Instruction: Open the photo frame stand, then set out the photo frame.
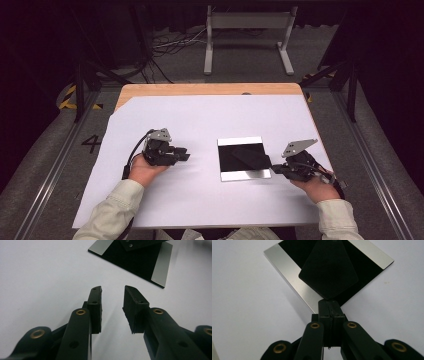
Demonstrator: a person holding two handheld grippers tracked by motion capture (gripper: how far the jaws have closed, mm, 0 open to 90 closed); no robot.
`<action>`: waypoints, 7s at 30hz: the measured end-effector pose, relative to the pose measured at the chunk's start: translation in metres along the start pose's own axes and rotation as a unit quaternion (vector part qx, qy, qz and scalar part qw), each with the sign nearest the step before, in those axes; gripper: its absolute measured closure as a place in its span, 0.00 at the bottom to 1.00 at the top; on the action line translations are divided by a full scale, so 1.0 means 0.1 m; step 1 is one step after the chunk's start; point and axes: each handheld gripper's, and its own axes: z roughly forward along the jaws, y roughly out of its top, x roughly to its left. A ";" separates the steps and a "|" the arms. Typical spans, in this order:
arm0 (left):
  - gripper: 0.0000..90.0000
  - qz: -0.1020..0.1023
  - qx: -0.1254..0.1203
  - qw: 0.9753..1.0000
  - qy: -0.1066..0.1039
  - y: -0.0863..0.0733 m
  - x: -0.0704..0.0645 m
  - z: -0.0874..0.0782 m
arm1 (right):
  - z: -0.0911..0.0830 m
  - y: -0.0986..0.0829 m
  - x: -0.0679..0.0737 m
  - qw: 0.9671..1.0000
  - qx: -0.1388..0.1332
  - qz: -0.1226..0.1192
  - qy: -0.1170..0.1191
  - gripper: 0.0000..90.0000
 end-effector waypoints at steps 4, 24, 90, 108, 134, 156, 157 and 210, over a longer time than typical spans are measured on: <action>0.76 0.000 0.000 1.000 0.000 0.00 0.00 0.00 | -0.03 0.00 0.00 1.000 -0.019 0.007 0.003 0.99; 0.76 -0.003 -0.001 1.000 0.000 0.00 -0.01 0.01 | -0.07 0.00 -0.03 0.994 -0.101 0.037 0.017 0.99; 0.75 -0.002 0.009 1.000 -0.006 0.02 0.00 0.09 | -0.35 0.12 -0.32 0.986 -0.075 0.147 -0.004 0.93; 0.75 -0.006 0.011 1.000 -0.004 -0.01 0.01 0.07 | -0.31 0.28 -0.50 0.983 -0.020 0.182 0.011 0.87; 0.75 -0.011 0.012 1.000 -0.001 -0.07 0.00 0.03 | -0.20 0.40 -0.59 0.967 0.011 0.251 0.053 0.74; 0.75 -0.011 0.015 1.000 0.000 -0.09 0.01 0.02 | 0.02 0.45 -0.53 0.952 0.020 0.293 0.091 0.60; 0.75 -0.011 0.015 1.000 0.000 -0.09 0.01 0.02 | 0.02 0.45 -0.53 0.952 0.020 0.293 0.091 0.60; 0.74 -0.013 0.013 1.000 0.002 -0.09 0.00 0.02 | 0.38 0.53 -0.44 0.929 0.063 0.330 0.155 0.54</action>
